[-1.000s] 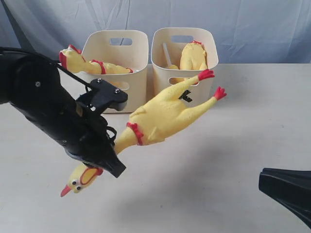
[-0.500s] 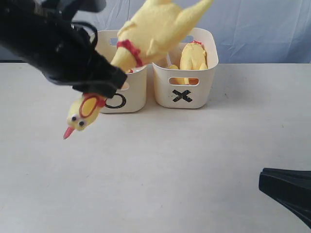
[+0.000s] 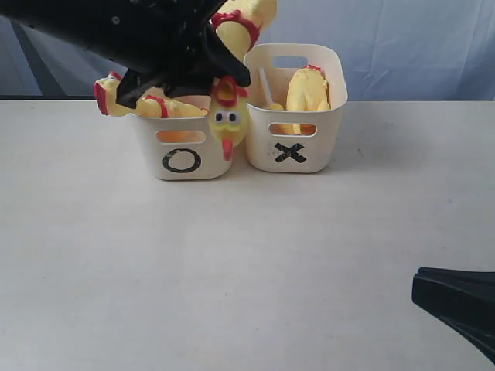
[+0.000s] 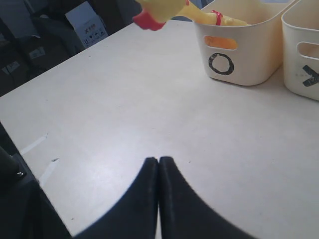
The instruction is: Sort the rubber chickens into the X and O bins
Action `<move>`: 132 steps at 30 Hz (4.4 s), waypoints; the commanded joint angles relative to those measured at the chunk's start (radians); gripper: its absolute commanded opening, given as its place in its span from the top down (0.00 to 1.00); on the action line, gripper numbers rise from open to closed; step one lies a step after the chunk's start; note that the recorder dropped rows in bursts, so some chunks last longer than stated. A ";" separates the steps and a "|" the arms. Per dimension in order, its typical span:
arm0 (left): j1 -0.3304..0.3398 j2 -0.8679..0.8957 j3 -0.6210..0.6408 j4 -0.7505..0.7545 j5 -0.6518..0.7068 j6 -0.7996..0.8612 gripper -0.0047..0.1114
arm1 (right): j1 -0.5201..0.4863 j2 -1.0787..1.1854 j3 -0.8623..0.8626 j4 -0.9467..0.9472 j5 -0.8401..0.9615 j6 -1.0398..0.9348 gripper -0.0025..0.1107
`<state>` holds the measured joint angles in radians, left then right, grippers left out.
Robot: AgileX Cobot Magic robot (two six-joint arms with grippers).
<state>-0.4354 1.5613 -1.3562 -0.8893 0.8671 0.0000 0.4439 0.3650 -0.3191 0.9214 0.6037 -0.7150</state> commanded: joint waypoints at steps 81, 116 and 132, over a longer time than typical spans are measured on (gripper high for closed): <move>0.094 0.282 -0.008 -0.480 -0.236 -0.094 0.61 | -0.005 -0.006 0.005 0.004 -0.010 -0.003 0.99; 0.094 0.118 -0.022 -0.548 -0.399 -0.030 0.43 | -0.005 -0.006 0.005 0.004 -0.010 -0.003 0.99; 0.177 -0.087 -0.022 -0.022 -0.256 -0.120 0.96 | -0.005 -0.006 0.005 0.004 -0.010 -0.003 0.99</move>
<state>-0.2933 1.5073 -1.3736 -1.0690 0.5232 -0.0616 0.4439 0.3650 -0.3191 0.9214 0.6037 -0.7150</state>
